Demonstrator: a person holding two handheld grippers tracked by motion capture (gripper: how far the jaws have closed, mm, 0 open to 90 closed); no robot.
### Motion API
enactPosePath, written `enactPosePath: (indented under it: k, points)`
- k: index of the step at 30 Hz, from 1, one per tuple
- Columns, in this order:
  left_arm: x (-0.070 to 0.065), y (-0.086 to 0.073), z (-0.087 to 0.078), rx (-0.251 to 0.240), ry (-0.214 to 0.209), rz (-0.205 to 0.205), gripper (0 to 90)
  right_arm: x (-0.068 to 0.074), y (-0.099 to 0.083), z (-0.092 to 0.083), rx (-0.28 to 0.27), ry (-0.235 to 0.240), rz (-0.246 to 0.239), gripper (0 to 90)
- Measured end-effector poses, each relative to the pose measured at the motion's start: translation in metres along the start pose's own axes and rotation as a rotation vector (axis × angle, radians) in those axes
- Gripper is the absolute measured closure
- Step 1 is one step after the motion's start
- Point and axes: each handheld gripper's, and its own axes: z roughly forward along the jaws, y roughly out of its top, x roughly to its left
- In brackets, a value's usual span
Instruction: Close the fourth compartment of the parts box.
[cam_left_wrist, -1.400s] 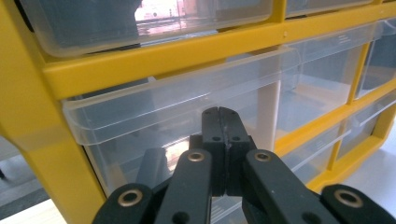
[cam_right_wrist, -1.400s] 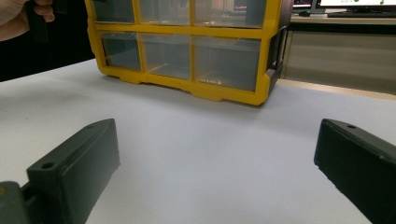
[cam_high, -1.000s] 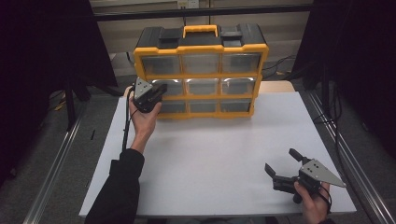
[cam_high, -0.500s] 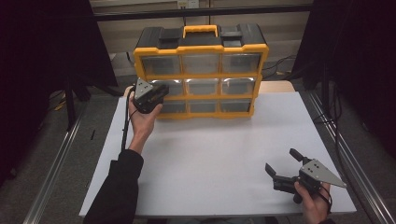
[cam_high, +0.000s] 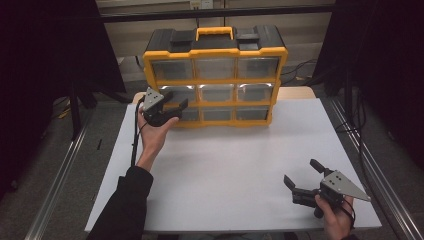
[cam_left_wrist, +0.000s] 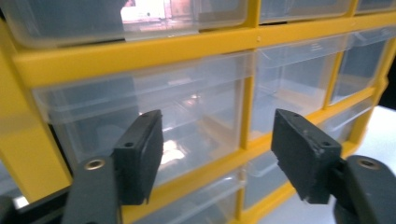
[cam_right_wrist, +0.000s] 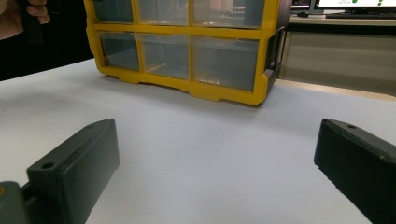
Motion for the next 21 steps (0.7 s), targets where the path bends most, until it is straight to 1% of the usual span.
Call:
enactPosePath:
  k: [2,4,5,6,8,9,10,11,12,13,15,16,17,18,20,21]
  points:
    - [0.000,-0.004,-0.003,0.007,0.016,0.019,25.8,0.000,0.000,0.000,0.001,0.000,0.001,0.0]
    - [0.000,-0.006,-0.005,0.005,0.014,0.001,19.3,0.001,0.000,0.000,0.001,0.002,0.001,0.0]
    - [0.000,-0.007,-0.007,0.005,0.018,-0.001,16.9,0.001,0.000,0.000,-0.001,0.001,-0.001,0.0]
    - [0.000,-0.007,-0.009,0.023,0.019,0.019,14.0,0.001,0.000,0.000,0.000,0.001,-0.001,0.0]
    - [-0.002,-0.008,-0.012,0.015,0.028,0.014,7.9,0.001,0.000,0.000,0.002,0.000,0.000,0.0]
    - [-0.003,-0.008,-0.014,0.006,0.023,0.019,6.9,0.001,0.000,0.000,0.001,-0.001,0.000,0.0]
    - [-0.003,-0.008,-0.016,0.010,0.021,0.029,5.6,0.001,0.001,0.000,0.002,-0.002,0.000,0.0]
    - [-0.004,-0.009,-0.019,-0.011,0.035,0.029,5.5,0.001,0.001,0.000,0.003,-0.001,-0.001,0.0]
    - [-0.004,-0.010,-0.022,-0.013,0.032,0.043,4.4,0.001,0.001,0.000,0.003,0.000,-0.002,0.0]
    - [-0.005,-0.010,-0.023,-0.002,0.022,0.035,2.6,0.001,0.000,0.000,0.003,-0.001,-0.002,0.0]
    - [-0.005,-0.010,-0.027,-0.012,0.014,0.055,2.2,0.001,0.000,0.000,0.001,0.000,-0.005,0.0]
    - [-0.006,-0.011,-0.028,-0.029,0.006,0.039,2.2,0.001,0.001,0.000,0.001,-0.001,-0.003,0.0]
    - [-0.007,-0.012,-0.031,-0.029,-0.003,0.025,2.2,0.001,0.001,-0.001,0.000,-0.001,-0.005,0.0]
    - [-0.008,-0.013,-0.032,-0.036,-0.006,0.021,2.2,0.001,0.001,-0.001,0.000,-0.001,-0.004,0.0]
    - [-0.009,-0.014,-0.035,-0.028,-0.006,0.035,1.9,0.001,0.000,-0.001,0.002,-0.002,-0.003,0.0]
    - [-0.010,-0.016,-0.037,-0.036,-0.006,0.033,1.8,0.001,0.000,0.000,0.000,-0.001,-0.003,0.0]
